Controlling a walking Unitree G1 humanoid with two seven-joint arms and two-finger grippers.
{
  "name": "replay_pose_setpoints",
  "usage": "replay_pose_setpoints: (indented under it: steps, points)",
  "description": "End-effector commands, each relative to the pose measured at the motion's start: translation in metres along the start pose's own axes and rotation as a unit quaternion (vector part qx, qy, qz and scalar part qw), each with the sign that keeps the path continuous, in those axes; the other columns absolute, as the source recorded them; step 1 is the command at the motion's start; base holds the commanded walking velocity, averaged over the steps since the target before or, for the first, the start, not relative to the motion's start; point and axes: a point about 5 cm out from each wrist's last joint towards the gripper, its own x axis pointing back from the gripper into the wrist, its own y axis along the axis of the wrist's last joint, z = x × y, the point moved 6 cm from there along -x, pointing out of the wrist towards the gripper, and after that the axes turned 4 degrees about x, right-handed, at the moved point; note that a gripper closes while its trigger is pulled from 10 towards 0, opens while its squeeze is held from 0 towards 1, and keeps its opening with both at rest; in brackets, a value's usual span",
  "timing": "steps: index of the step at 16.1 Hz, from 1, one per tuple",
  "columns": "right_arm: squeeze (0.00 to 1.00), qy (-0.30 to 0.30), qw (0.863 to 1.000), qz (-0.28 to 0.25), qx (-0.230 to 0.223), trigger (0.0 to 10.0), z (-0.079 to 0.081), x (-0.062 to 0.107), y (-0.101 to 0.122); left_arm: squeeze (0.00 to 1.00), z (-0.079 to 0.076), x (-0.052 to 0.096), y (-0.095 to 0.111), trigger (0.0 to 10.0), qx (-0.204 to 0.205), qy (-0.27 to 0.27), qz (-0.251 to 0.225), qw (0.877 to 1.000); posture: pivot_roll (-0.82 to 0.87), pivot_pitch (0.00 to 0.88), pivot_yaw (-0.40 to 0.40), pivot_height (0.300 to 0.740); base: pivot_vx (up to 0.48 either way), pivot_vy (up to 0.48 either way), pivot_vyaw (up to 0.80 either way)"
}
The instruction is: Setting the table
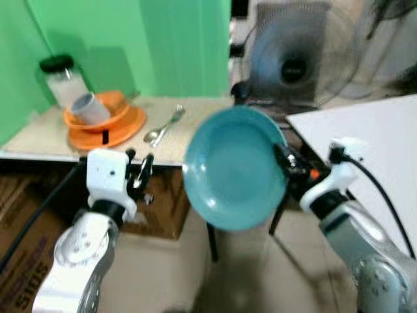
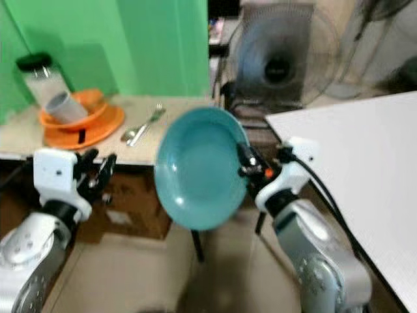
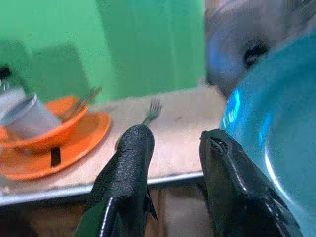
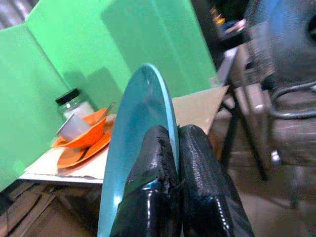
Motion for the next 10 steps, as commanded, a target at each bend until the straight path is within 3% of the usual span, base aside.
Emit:
replay_pose_setpoints:
  steps: [1, 6, 10]
  points:
    - [0.00, 0.012, 1.000, -0.024, -0.003, 10.0, 0.009, 0.001, 0.010, 0.00, 0.001, -0.001, 0.000, 10.0, -0.001, -0.001, 0.003, 1.000, -0.09, 0.000, 0.056, 0.740, 0.000, 0.000, -0.79]
    - [0.00, 0.004, 1.000, -0.028, 0.000, 10.0, 0.007, 0.000, 0.012, 0.00, 0.003, -0.003, 0.001, 10.0, 0.004, 0.005, -0.001, 1.000, -0.09, 0.000, 0.052, 0.740, 0.000, 0.000, -0.80]
    - [0.00, -0.012, 0.999, -0.037, 0.014, 10.0, 0.004, -0.001, 0.016, 0.00, 0.017, -0.008, 0.003, 10.0, -0.019, 0.057, -0.008, 0.998, -0.09, 0.000, 0.048, 0.740, 0.000, 0.000, -0.80]
